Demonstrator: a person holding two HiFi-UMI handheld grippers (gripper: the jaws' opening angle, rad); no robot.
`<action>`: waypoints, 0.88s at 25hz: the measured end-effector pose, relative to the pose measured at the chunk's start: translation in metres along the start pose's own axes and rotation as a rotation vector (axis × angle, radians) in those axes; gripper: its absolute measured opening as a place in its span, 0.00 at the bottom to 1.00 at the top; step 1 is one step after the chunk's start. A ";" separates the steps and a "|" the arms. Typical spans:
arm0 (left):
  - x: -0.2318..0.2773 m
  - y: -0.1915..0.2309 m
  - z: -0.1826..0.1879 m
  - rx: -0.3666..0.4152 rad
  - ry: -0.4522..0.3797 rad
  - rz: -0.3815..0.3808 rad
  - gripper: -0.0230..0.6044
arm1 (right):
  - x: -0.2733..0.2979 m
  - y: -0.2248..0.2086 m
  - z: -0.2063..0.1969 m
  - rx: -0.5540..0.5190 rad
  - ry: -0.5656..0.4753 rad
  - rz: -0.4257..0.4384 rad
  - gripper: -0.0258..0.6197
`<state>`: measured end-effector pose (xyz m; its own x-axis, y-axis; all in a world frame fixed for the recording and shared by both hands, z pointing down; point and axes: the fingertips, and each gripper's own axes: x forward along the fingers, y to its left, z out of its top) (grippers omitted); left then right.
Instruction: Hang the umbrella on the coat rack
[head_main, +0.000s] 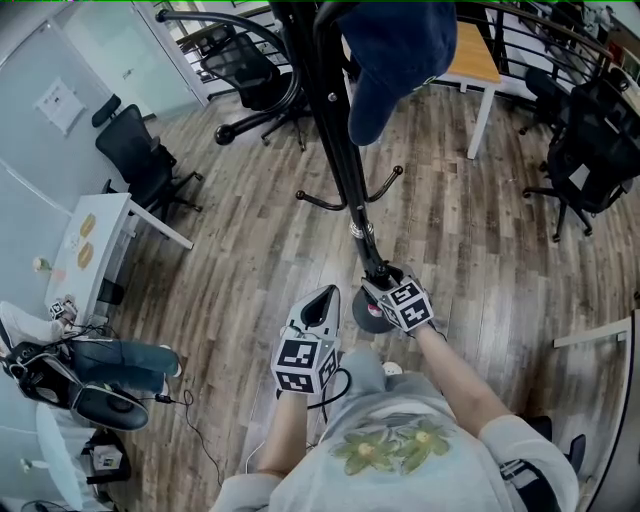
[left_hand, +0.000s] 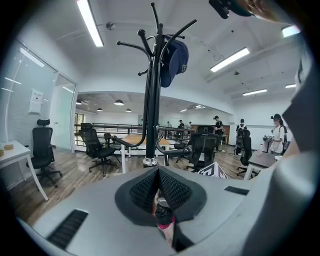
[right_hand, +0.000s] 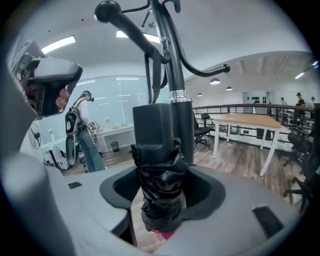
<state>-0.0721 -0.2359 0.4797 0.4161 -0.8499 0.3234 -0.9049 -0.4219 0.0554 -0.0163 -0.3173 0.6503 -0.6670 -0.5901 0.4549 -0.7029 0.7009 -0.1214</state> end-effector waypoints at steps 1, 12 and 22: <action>0.000 0.001 0.000 0.000 0.001 -0.002 0.04 | 0.001 -0.001 0.000 0.000 0.000 -0.008 0.41; 0.009 0.003 -0.014 -0.009 0.033 -0.018 0.04 | 0.010 -0.003 -0.035 0.002 0.087 -0.038 0.49; 0.011 0.000 -0.040 -0.030 0.085 -0.055 0.04 | -0.024 0.004 -0.025 0.092 0.010 -0.089 0.55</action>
<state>-0.0707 -0.2329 0.5212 0.4572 -0.7953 0.3980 -0.8837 -0.4565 0.1031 0.0030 -0.2908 0.6609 -0.5986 -0.6444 0.4759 -0.7794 0.6055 -0.1606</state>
